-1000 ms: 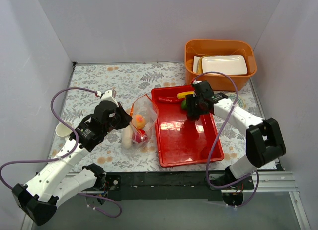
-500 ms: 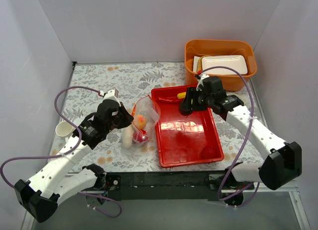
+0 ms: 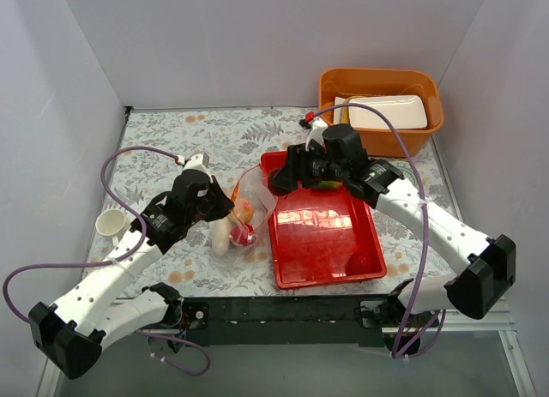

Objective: Place the food in the zip-top bag and seal the zipper
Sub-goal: Place the fake fruit in the zipper food storage bag.

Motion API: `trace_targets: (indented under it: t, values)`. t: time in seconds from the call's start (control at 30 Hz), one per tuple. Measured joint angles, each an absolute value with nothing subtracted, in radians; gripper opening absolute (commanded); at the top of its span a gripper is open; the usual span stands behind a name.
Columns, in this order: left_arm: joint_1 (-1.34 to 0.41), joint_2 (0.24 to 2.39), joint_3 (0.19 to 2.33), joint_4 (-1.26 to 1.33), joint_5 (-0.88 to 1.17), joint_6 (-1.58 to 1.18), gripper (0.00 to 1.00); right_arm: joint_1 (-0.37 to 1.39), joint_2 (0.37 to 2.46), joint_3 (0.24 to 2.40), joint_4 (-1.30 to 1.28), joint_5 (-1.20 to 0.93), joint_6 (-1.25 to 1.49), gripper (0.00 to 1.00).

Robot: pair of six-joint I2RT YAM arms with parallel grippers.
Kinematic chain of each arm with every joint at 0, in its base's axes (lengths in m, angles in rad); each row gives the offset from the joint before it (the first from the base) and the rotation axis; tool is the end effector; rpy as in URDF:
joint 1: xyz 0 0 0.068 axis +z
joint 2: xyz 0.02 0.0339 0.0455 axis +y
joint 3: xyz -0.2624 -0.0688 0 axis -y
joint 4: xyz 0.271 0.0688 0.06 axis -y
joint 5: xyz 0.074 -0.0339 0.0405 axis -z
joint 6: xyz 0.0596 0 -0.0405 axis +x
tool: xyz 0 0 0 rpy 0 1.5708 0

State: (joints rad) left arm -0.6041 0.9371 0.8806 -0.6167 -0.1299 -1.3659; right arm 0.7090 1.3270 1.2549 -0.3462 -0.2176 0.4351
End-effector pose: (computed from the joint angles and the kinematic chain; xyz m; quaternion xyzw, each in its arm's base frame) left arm 0.2041 -0.1315 0.2866 -0.3604 0.8242 -0.3285 0.2881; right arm 0.2589 0.2390 0.3548 -0.1724 0.8177 0.3698 0.4061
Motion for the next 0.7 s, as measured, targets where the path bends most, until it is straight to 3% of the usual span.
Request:
trace_targets:
  t: [0.2, 0.37, 0.4, 0.5, 0.6, 0.7]
  values:
    - [-0.604, 0.947, 0.886, -0.620, -0.126, -1.366, 0.00, 0.762, 1.440, 1.260, -0.300, -0.247, 0.442, 0.59]
    - [-0.604, 0.944, 0.886, -0.621, -0.122, -1.366, 0.00, 0.789, 1.531, 1.296, -0.300, -0.242, 0.439, 0.65]
    - [-0.604, 0.943, 0.886, -0.621, -0.122, -1.366, 0.00, 0.795, 1.549, 1.312, -0.301, -0.237, 0.437, 0.74]
    - [-0.604, 0.939, 0.894, -0.627, -0.121, -1.369, 0.00, 0.805, 1.591, 1.365, -0.313, -0.222, 0.429, 0.90]
    - [-0.604, 0.931, 0.905, -0.628, -0.123, -1.369, 0.00, 0.815, 1.627, 1.437, -0.345, -0.183, 0.413, 0.98]
    - [-0.604, 0.918, 0.911, -0.632, -0.135, -1.370, 0.00, 0.820, 1.626, 1.460, -0.363, -0.128, 0.404, 0.98]
